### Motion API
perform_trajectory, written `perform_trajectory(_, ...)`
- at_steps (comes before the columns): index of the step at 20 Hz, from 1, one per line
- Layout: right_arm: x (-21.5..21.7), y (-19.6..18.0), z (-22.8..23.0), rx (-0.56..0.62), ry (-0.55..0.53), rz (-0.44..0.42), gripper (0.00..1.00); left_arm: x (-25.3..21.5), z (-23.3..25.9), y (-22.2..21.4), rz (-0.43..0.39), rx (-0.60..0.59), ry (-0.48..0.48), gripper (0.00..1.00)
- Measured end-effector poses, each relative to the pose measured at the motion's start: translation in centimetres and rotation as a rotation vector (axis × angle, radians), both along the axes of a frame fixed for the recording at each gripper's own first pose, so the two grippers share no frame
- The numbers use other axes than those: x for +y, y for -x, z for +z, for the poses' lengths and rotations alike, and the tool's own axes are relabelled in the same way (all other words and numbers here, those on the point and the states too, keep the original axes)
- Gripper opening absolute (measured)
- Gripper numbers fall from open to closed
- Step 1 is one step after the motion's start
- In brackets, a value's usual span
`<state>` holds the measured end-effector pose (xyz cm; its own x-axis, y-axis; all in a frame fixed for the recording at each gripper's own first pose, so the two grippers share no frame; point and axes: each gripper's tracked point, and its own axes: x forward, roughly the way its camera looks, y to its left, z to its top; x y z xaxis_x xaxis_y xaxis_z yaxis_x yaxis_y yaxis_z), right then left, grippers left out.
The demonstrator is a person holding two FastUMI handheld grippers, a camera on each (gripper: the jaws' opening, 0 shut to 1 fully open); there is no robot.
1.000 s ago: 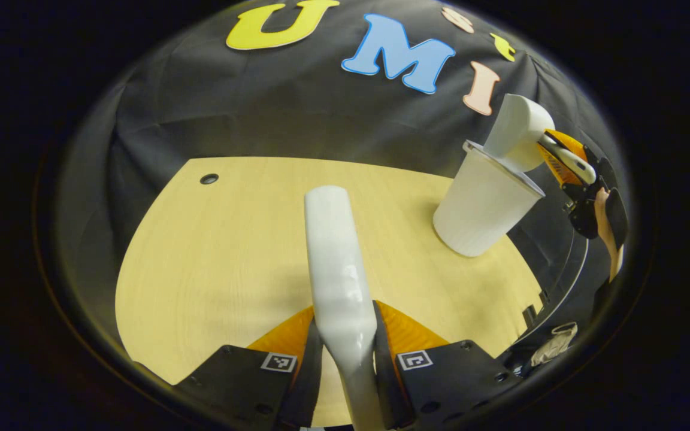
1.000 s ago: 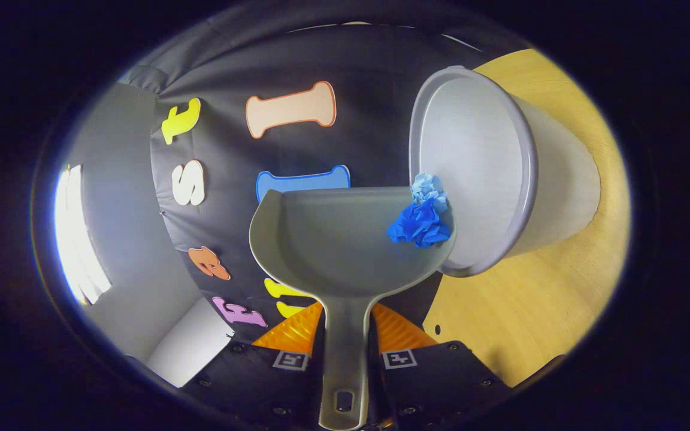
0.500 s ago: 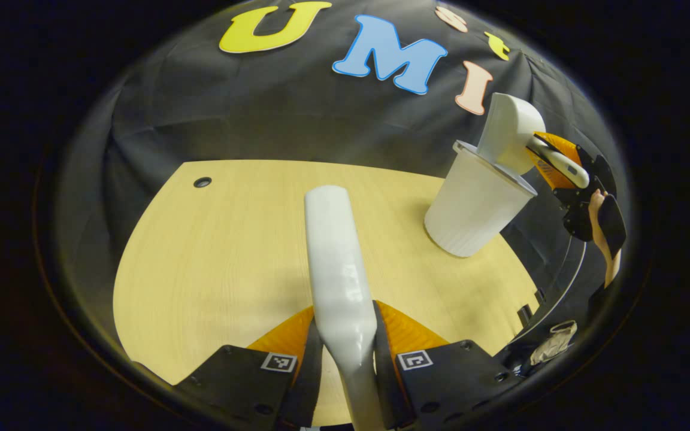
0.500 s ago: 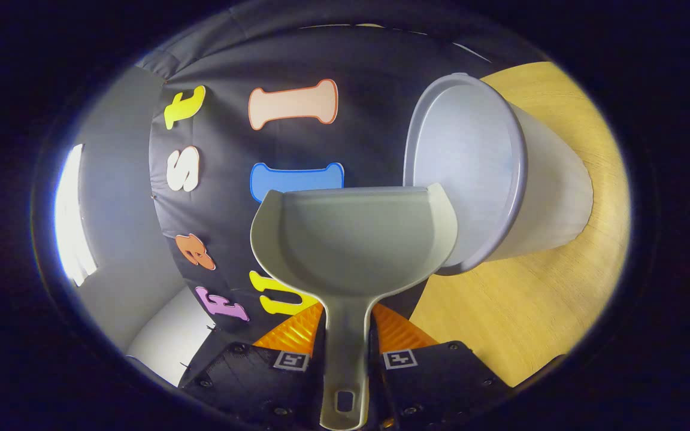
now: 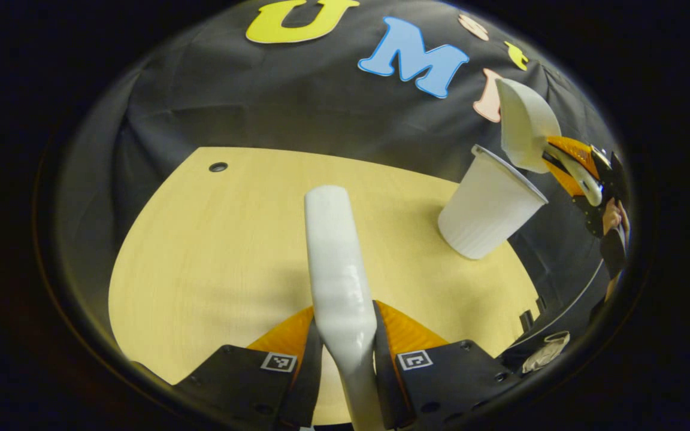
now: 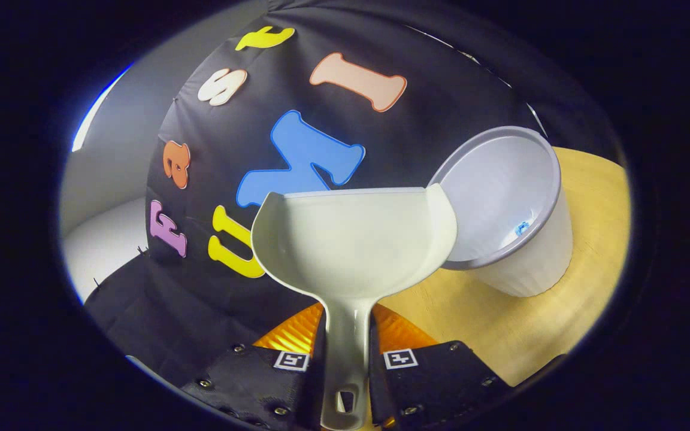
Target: Pick up the small broom and dustpan from the desktop, sweep the trash into the dustpan with the broom, and then empty the trash into the garbage bin.
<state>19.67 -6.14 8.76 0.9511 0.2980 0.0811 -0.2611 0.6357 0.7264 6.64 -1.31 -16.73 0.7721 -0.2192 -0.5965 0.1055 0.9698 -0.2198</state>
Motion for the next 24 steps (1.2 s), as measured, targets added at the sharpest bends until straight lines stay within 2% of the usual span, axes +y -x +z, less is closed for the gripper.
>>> perform_trajectory(5, 3.7, 2.2, -1.7, -0.008, 0.292, -0.075, 0.30, 2.8, -1.3, -0.3, 0.024, 0.004, -0.037, 0.47)
perform_trajectory(6, 4.6, 2.5, -2.4, 0.002, 0.348, -0.081, 0.30, 3.3, -1.3, -0.5, 0.026, 0.001, -0.044, 0.49)
perform_trajectory(9, 6.6, 3.3, -4.4, 0.024, 0.476, -0.095, 0.30, 4.5, -1.5, -0.8, 0.027, 0.007, -0.048, 0.49)
perform_trajectory(11, 8.1, 3.7, -6.0, 0.042, 0.532, -0.088, 0.30, 5.0, -1.9, -0.8, 0.029, 0.020, -0.038, 0.47)
perform_trajectory(15, 10.1, 3.4, -10.3, 0.104, 0.624, -0.091, 0.30, 5.9, -2.9, -0.9, 0.029, 0.049, -0.030, 0.49)
perform_trajectory(16, 10.3, 3.2, -11.8, 0.126, 0.655, -0.099, 0.31, 5.9, -3.2, -0.9, 0.027, 0.060, -0.021, 0.47)
perform_trajectory(19, 10.6, 2.6, -16.2, 0.211, 0.733, -0.111, 0.31, 5.9, -4.2, -0.7, 0.020, 0.092, -0.008, 0.49)
perform_trajectory(24, 9.6, 1.8, -22.7, 0.356, 0.720, -0.104, 0.31, 5.2, -6.7, -0.6, 0.008, 0.143, -0.025, 0.47)
